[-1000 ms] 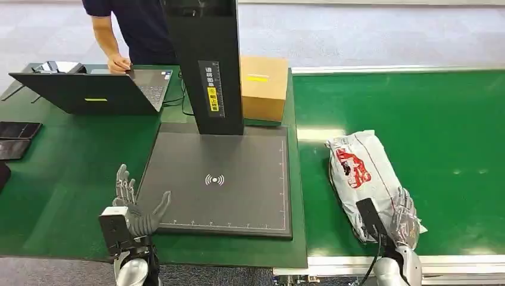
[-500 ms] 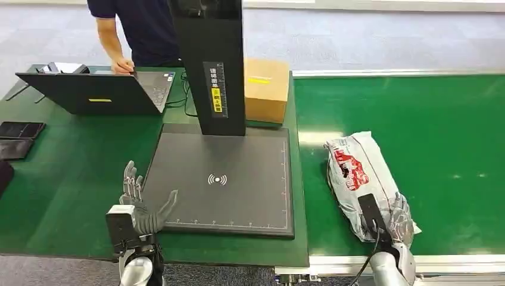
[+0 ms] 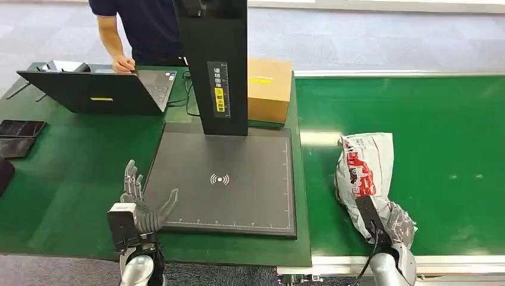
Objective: Moved the parcel from conveyor to table for the left to box.
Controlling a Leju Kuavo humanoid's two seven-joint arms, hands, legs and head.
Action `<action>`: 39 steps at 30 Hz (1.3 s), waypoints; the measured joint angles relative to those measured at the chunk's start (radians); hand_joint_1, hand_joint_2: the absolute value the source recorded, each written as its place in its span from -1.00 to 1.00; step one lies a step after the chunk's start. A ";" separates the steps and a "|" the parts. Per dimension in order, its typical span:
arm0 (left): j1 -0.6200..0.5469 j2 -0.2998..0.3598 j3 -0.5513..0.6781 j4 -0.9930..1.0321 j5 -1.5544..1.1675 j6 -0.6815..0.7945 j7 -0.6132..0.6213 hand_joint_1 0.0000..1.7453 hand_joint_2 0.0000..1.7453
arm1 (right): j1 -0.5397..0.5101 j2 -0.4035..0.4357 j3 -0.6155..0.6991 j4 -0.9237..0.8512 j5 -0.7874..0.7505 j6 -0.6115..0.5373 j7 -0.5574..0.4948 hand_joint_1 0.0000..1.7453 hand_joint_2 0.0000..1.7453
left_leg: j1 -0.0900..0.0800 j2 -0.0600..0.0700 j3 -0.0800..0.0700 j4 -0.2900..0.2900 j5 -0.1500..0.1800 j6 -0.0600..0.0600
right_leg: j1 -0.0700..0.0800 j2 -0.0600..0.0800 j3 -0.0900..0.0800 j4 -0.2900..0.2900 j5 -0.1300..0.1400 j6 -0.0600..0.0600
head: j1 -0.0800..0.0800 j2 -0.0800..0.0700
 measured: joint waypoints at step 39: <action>-0.041 0.000 0.002 0.055 0.015 -0.025 -0.047 -1.00 1.00 | 0.122 0.096 0.742 -0.603 0.109 -0.066 -0.178 0.78 1.00 | 0.000 -0.001 -0.013 -0.001 0.002 -0.002 | 0.000 0.000 -0.014 0.004 0.000 -0.001 | 0.000 0.000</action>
